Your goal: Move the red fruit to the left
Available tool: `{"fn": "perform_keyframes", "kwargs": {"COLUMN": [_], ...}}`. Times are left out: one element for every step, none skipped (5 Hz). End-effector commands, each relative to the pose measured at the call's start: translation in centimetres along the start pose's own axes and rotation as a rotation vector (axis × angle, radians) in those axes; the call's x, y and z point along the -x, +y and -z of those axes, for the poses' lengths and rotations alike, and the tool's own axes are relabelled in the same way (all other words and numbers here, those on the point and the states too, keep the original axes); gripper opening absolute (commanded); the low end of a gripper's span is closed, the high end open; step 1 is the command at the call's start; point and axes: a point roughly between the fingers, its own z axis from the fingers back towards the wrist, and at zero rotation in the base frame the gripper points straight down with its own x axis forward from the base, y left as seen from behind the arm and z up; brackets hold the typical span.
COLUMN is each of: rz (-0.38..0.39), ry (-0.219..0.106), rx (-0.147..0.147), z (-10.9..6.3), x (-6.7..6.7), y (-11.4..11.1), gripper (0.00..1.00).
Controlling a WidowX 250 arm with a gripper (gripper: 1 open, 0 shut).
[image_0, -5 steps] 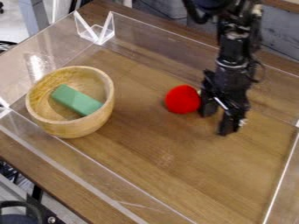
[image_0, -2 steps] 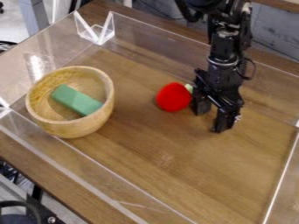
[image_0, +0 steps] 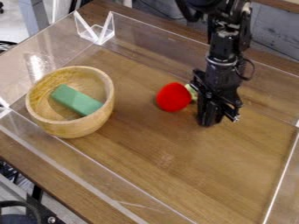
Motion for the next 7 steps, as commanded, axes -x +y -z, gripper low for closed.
{"fn": "perform_keyframes", "kwargs": {"rz": [0.042, -0.109, -0.259, -0.309, -0.331, -0.305, -0.268], "ry": [-0.085, -0.095, -0.099, -0.099, -0.108, -0.106, -0.107], "rx": [-0.05, -0.057, -0.053, -0.051, -0.042, -0.033, -0.04], "z": [-3.5, -3.1, -2.6, -2.9, -3.3, -2.9, -2.8], "x": [-1.0, 0.6, 2.9, 4.8, 6.0, 5.8, 5.3], "y": [0.7, 3.0, 6.1, 8.1, 8.3, 7.3, 5.7], "gripper": [0.0, 0.0, 0.0, 0.0, 1.0, 1.0, 0.0]}}
